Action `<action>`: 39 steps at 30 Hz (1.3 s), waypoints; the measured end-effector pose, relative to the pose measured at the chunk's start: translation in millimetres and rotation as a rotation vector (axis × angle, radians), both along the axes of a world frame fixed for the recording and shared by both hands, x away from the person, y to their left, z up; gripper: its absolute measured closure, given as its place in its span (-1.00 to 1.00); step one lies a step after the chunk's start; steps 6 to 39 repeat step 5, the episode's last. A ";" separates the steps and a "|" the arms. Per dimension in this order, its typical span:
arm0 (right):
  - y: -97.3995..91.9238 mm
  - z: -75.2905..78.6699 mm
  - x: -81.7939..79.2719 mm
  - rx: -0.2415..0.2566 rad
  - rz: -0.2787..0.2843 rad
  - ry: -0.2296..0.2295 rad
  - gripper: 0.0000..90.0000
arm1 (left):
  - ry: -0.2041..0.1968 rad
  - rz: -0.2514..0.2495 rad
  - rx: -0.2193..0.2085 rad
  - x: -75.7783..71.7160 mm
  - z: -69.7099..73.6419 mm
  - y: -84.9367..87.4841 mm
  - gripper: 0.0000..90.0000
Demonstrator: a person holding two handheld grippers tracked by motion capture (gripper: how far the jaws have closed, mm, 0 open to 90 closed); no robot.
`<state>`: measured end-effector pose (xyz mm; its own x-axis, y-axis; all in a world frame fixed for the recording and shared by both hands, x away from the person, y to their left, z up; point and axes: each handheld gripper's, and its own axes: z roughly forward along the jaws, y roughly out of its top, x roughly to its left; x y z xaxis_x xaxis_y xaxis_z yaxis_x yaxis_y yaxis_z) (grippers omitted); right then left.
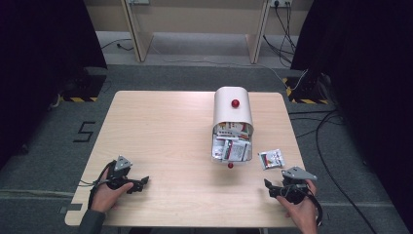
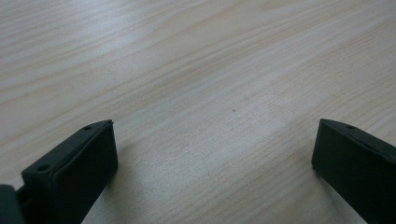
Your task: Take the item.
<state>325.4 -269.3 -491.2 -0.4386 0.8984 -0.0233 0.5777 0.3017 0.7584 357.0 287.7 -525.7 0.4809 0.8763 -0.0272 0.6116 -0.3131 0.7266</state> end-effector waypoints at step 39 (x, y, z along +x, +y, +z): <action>0.7 -1.6 0.4 0.001 0.000 0.003 -0.48 | 0.000 0.000 0.001 0.0 0.0 0.0 -1.00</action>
